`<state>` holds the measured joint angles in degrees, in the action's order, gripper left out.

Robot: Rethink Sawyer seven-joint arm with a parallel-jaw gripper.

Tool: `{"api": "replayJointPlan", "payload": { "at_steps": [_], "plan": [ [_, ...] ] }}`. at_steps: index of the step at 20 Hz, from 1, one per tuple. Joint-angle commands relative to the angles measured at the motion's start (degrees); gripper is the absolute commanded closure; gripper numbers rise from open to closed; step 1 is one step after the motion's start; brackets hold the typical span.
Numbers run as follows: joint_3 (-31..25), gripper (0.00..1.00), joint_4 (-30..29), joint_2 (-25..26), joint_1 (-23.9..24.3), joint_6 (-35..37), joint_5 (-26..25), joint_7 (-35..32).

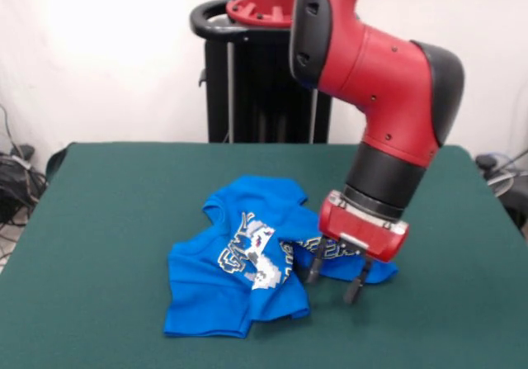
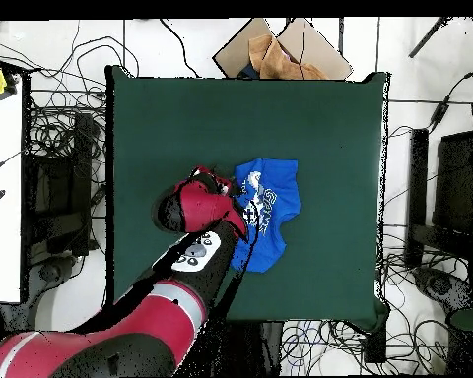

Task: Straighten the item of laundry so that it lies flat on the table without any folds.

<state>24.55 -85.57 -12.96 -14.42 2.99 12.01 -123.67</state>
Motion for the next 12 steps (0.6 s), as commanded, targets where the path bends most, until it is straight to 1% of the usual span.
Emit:
{"api": "replayJointPlan", "payload": {
  "at_steps": [1,7,12],
  "plan": [
    [-3.3,0.0,3.9,2.4,-0.7,6.0,3.3,-8.1],
    [-0.6,0.0,4.0,3.7,-2.1,5.9,2.9,-8.4],
    [5.0,0.0,6.1,7.4,-4.8,5.6,4.3,-9.7]
  ]
}}
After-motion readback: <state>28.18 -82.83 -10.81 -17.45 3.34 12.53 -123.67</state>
